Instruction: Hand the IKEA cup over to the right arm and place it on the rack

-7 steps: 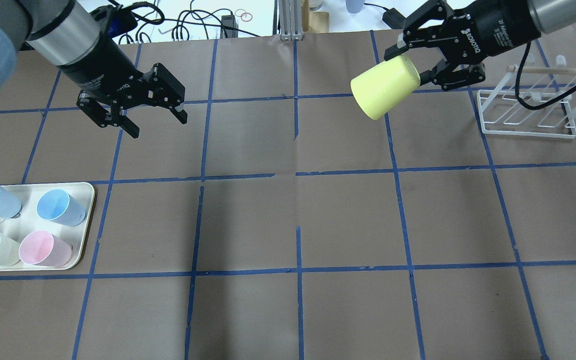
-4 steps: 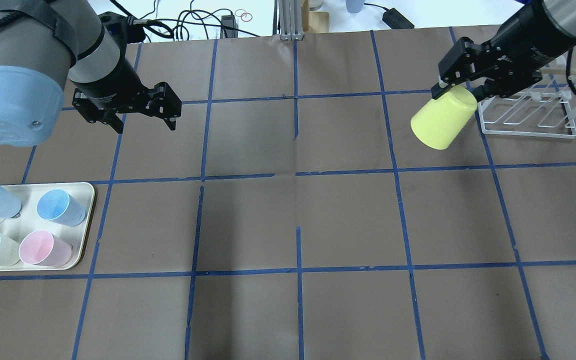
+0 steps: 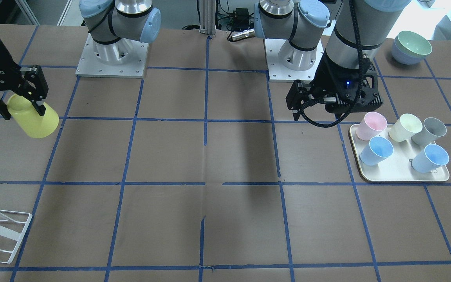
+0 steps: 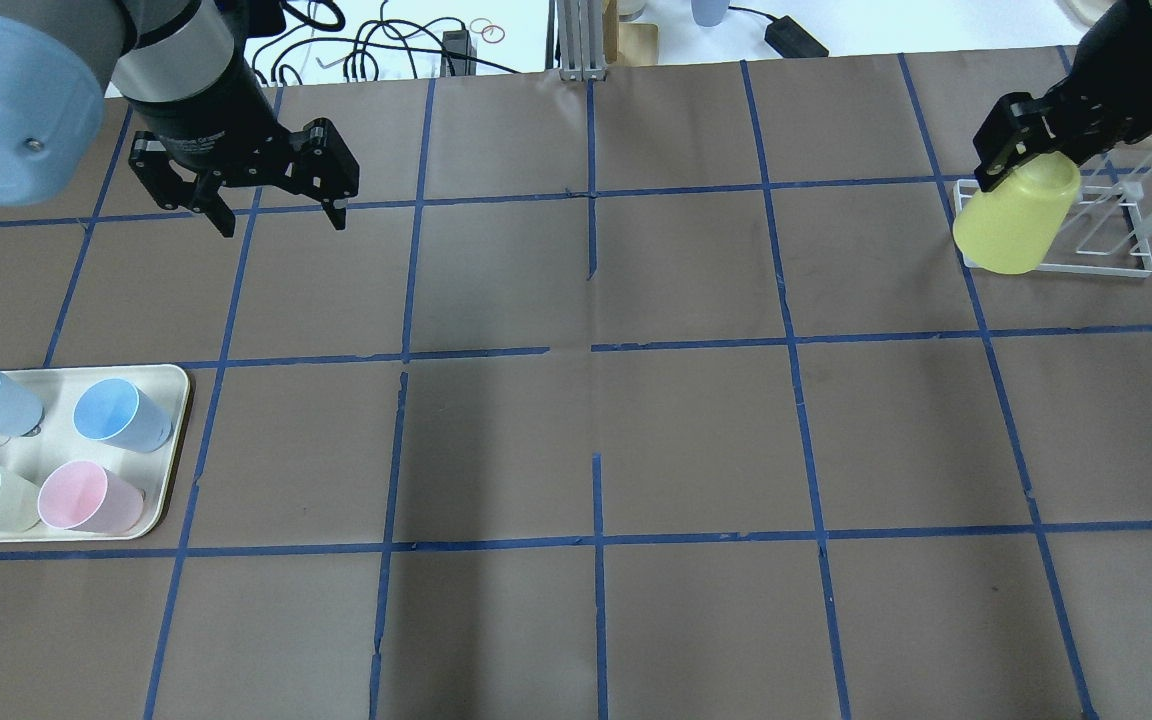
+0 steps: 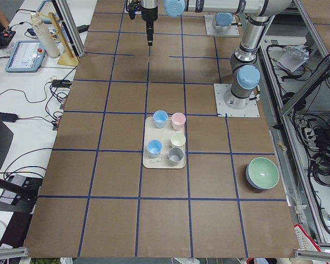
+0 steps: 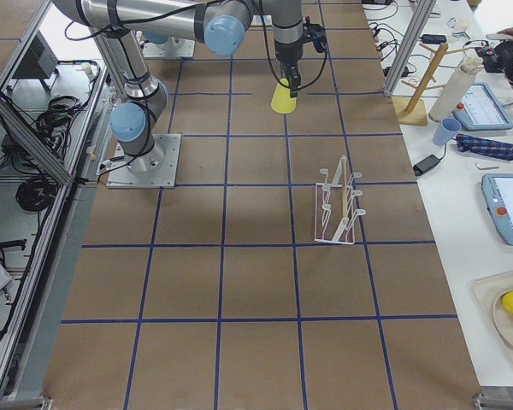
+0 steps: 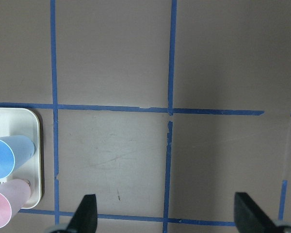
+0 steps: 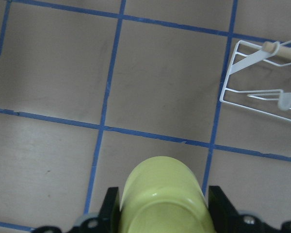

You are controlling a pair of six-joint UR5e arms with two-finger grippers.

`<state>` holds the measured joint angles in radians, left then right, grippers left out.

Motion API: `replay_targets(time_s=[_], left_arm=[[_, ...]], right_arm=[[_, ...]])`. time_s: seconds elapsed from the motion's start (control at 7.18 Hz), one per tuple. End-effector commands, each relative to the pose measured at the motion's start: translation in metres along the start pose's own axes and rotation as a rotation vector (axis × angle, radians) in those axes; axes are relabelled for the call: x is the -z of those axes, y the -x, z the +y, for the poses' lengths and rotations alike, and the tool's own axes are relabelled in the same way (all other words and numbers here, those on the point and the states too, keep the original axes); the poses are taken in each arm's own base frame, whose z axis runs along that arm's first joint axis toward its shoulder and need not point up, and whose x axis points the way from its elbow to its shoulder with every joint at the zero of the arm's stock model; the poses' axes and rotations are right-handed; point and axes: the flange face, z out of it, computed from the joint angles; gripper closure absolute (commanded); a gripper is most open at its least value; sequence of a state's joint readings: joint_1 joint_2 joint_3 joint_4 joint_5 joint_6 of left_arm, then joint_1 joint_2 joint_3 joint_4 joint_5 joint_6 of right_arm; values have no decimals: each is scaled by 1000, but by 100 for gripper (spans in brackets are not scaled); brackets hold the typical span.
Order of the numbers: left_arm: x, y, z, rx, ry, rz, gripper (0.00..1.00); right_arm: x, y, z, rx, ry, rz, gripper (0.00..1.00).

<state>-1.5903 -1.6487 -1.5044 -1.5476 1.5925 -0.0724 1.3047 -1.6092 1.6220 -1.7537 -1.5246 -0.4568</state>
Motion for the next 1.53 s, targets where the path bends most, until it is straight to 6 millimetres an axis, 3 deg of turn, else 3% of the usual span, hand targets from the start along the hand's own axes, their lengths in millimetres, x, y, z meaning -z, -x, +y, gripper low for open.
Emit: replay_targets(time_s=[0.0, 0.28, 0.56, 0.97, 1.39], left_arm=[[1, -10, -2, -11, -2, 45, 0], [2, -8, 2, -13, -4, 38, 0], [4, -8, 6, -15, -8, 42, 0], [2, -8, 6, -15, -5, 44, 0], [2, -7, 6, -13, -5, 44, 0]], right_arm=[[-12, -39, -1, 41, 5, 57, 98], [-42, -90, -9, 31, -6, 64, 99], [-76, -117, -19, 39, -5, 66, 99], [-110, -134, -35, 42, -30, 86, 99], [-121, -145, -37, 28, -28, 88, 99]])
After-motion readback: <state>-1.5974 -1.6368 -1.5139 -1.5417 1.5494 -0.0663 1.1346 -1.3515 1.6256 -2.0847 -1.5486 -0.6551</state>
